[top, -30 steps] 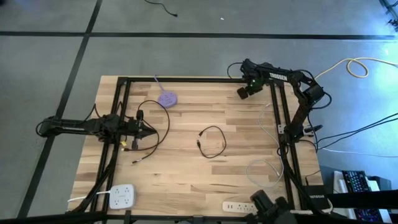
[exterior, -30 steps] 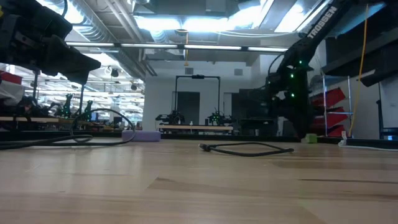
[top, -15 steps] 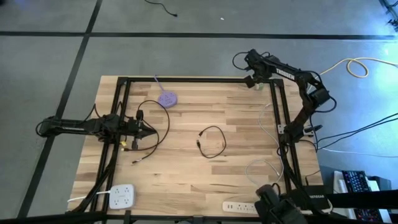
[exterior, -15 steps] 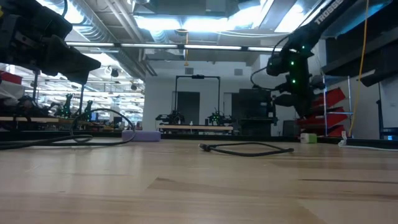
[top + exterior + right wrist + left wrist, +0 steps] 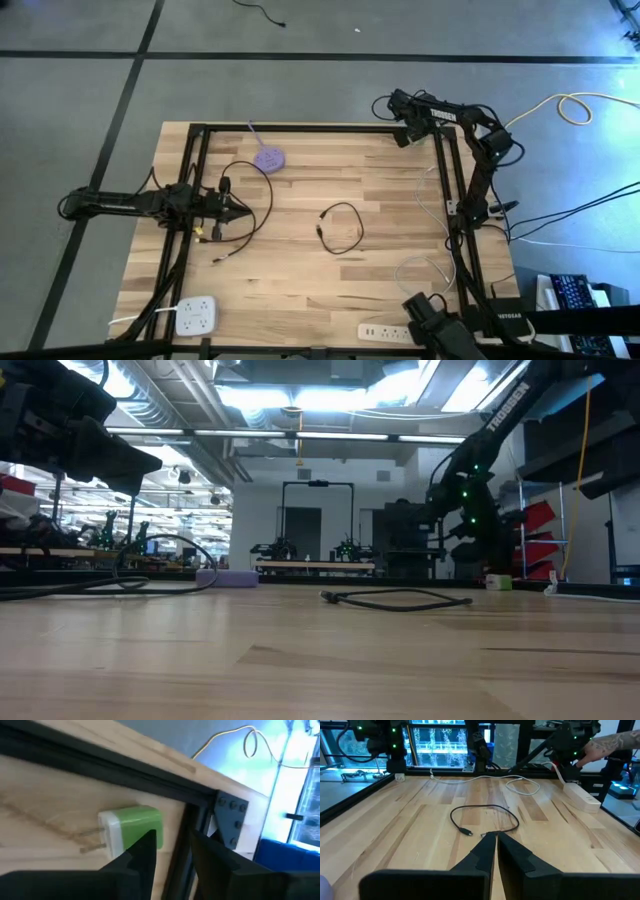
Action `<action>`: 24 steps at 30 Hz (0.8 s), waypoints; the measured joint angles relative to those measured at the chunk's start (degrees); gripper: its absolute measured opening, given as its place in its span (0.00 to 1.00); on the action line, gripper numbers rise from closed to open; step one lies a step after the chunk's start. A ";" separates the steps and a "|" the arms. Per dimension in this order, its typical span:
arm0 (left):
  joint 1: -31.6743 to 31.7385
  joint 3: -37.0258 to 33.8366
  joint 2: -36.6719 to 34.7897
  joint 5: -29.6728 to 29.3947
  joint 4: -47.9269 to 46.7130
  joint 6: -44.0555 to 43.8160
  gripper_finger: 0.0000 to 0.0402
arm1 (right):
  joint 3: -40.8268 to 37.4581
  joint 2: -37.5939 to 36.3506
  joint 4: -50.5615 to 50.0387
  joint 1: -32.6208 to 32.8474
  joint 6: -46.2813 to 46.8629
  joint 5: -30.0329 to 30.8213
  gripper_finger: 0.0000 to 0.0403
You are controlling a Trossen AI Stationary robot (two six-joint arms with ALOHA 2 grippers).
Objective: Insert USB
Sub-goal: Prepare the green charger adapter
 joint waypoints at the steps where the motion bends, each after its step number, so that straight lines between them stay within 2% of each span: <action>1: -0.01 0.00 0.00 0.00 0.00 0.00 0.01 | 0.00 0.04 0.05 0.00 -0.12 -0.53 0.24; 10: 0.01 0.00 0.00 0.00 0.00 0.00 0.01 | 0.11 -0.09 -3.14 2.98 -2.73 -2.84 0.23; 18: 0.01 0.00 0.02 0.00 0.00 0.00 0.01 | 0.58 -0.51 -3.47 11.84 -4.13 -6.64 0.23; 24: -0.01 0.00 0.00 0.00 0.00 0.00 0.01 | 0.81 -0.61 -7.55 20.76 -3.50 -10.66 0.23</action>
